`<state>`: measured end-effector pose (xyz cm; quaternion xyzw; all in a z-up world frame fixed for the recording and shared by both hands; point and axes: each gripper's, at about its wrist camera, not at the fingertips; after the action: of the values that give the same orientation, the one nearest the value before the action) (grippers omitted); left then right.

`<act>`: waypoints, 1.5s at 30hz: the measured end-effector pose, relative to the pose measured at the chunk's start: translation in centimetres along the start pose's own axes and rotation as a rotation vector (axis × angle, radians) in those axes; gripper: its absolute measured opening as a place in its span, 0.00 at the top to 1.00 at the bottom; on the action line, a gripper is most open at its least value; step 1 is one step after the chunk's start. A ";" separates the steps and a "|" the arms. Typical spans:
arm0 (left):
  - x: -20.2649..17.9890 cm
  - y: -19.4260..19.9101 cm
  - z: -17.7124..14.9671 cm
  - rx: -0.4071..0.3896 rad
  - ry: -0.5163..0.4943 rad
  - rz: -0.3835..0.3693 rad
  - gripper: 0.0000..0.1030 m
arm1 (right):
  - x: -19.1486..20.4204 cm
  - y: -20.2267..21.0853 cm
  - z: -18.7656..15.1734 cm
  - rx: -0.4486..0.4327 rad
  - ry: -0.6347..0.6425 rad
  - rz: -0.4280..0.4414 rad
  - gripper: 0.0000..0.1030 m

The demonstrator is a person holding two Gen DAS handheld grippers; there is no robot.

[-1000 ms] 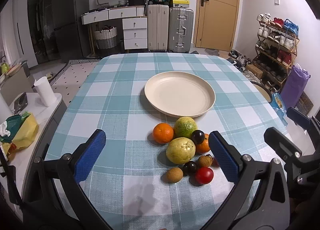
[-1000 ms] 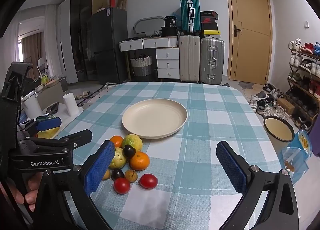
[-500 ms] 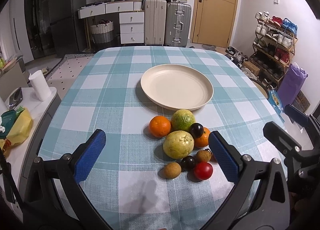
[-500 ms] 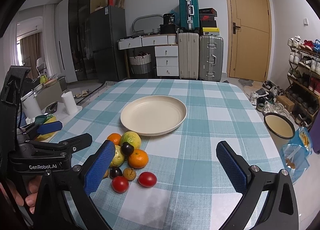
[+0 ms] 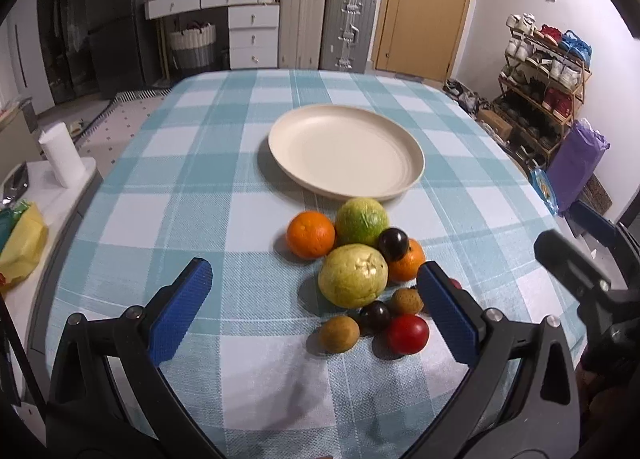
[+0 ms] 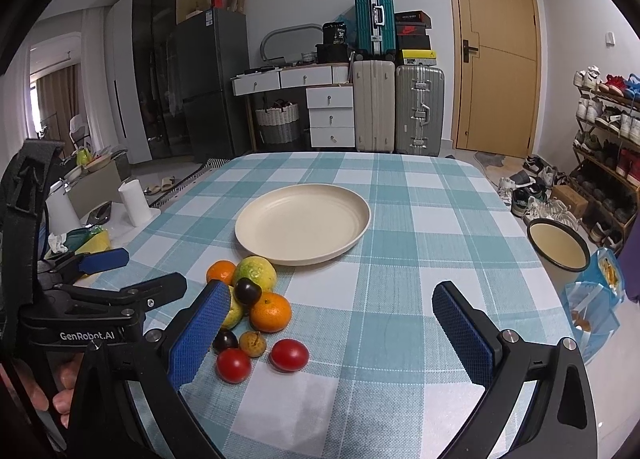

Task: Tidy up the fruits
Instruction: 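Move the left tool toward the large yellow-green fruit in the cluster, then close the left tool on the large yellow-green fruit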

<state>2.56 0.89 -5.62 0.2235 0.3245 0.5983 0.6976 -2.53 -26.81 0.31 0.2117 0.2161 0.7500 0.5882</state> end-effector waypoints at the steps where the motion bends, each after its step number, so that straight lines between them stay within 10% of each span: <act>1: 0.0 -0.4 0.0 0.011 0.002 -0.006 0.01 | 0.0 -0.1 0.0 0.020 -0.004 0.000 0.00; 16: 0.8 -6.0 0.0 0.128 0.041 -0.113 0.07 | -0.8 -2.0 -0.2 -0.003 0.041 -0.022 0.00; 25: 1.0 -7.1 0.1 0.177 -0.012 -0.233 0.51 | -1.3 -3.4 -0.5 0.037 0.043 -0.011 0.00; 45: 4.2 -5.9 0.4 0.166 0.067 -0.388 0.53 | -1.1 -6.4 -0.1 0.077 0.000 0.076 0.00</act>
<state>7.22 3.94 -10.20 0.1935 0.4324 0.4310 0.7680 2.75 -26.55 -3.53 0.2423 0.2366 0.7629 0.5508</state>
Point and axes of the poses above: each gripper's, at about its wrist camera, not at the fingertips, and y roughly against the way its jaws point, x to its left, z to its top, and after that the axes turned 7 degrees about -z, right-handed
